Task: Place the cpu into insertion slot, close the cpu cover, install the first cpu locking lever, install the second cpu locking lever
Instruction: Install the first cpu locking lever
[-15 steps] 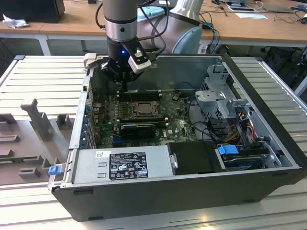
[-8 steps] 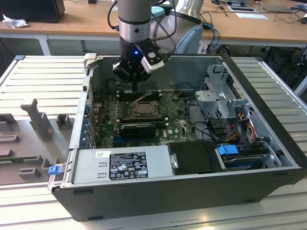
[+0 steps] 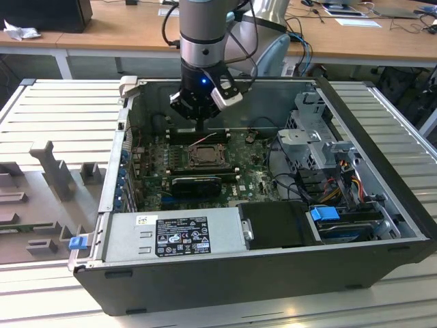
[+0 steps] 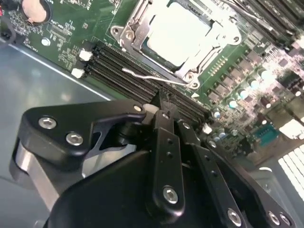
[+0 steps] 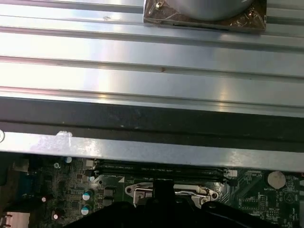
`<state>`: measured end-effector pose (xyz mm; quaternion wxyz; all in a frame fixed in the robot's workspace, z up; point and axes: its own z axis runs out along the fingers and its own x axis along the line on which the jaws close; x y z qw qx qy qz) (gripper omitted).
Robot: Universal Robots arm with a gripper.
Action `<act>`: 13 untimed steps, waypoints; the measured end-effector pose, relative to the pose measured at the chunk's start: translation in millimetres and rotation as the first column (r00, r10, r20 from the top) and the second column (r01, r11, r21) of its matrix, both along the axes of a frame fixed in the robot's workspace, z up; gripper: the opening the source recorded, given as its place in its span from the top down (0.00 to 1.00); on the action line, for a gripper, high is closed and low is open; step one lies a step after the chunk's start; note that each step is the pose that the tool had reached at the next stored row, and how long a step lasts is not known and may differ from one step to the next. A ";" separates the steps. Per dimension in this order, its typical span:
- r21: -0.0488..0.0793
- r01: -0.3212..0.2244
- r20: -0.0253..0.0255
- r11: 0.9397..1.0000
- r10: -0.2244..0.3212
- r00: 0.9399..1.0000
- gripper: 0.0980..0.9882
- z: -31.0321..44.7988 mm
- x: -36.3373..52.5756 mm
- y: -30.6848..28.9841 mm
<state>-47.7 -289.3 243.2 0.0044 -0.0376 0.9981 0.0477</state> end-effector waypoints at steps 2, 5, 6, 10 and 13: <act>0.000 -0.037 0.000 0.999 0.037 0.999 0.99 -4.8 1.9 0.7; 0.000 -0.037 0.000 0.999 0.037 0.999 0.99 -10.9 6.6 2.3; 0.000 -0.037 0.000 0.999 0.037 0.999 0.99 -13.7 9.9 3.8; 0.000 -0.037 0.000 0.999 0.037 0.999 0.99 -18.7 16.7 7.0; 0.000 -0.037 0.000 0.999 0.037 0.999 0.99 -19.6 20.2 7.1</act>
